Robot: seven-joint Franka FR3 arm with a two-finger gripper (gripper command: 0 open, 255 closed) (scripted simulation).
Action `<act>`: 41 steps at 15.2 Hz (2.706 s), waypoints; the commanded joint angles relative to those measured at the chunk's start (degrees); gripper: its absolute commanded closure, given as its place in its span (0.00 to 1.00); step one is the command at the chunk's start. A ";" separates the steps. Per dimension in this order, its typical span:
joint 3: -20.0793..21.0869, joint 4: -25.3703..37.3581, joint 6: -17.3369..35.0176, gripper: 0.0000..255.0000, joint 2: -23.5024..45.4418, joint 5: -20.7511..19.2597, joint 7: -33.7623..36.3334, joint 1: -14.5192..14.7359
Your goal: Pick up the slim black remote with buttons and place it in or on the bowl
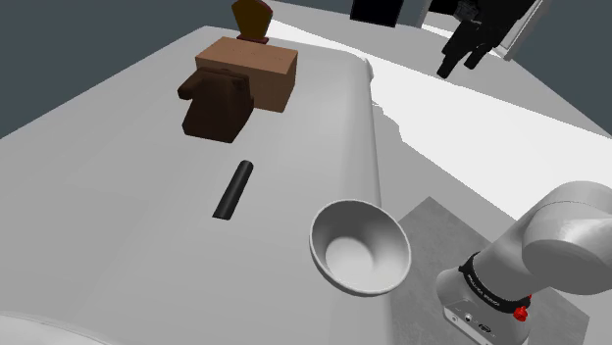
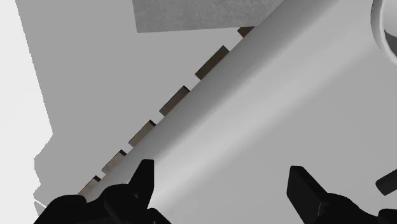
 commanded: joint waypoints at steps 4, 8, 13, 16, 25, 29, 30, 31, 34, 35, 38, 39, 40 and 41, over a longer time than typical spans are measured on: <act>4.06 -3.21 2.74 0.00 -0.19 2.13 6.38 0.14; 9.66 -6.19 6.73 0.00 1.11 4.98 14.90 0.45; 16.94 -7.69 12.18 0.00 5.31 8.06 25.61 0.51; 21.40 -7.37 15.56 0.00 9.14 9.26 32.15 0.17; 35.45 -1.00 24.68 0.00 25.77 7.10 53.40 -3.98; 41.58 4.39 27.14 0.00 35.81 1.38 64.80 -6.69; 42.95 6.00 27.45 0.00 38.65 -0.67 67.93 -7.23; 44.19 7.73 27.61 0.00 41.63 -2.97 71.16 -7.64; 46.34 13.58 26.99 0.00 51.21 -10.82 80.97 -7.19; 46.38 15.75 26.47 0.00 54.44 -13.43 84.03 -6.35; 44.94 22.83 24.39 0.00 63.60 -20.14 91.82 -2.40; 44.16 25.37 23.60 0.00 66.45 -21.93 93.92 -0.85; 43.33 28.01 22.80 0.00 69.21 -23.52 95.79 0.74; 42.40 30.73 21.99 0.00 71.88 -24.90 97.44 2.39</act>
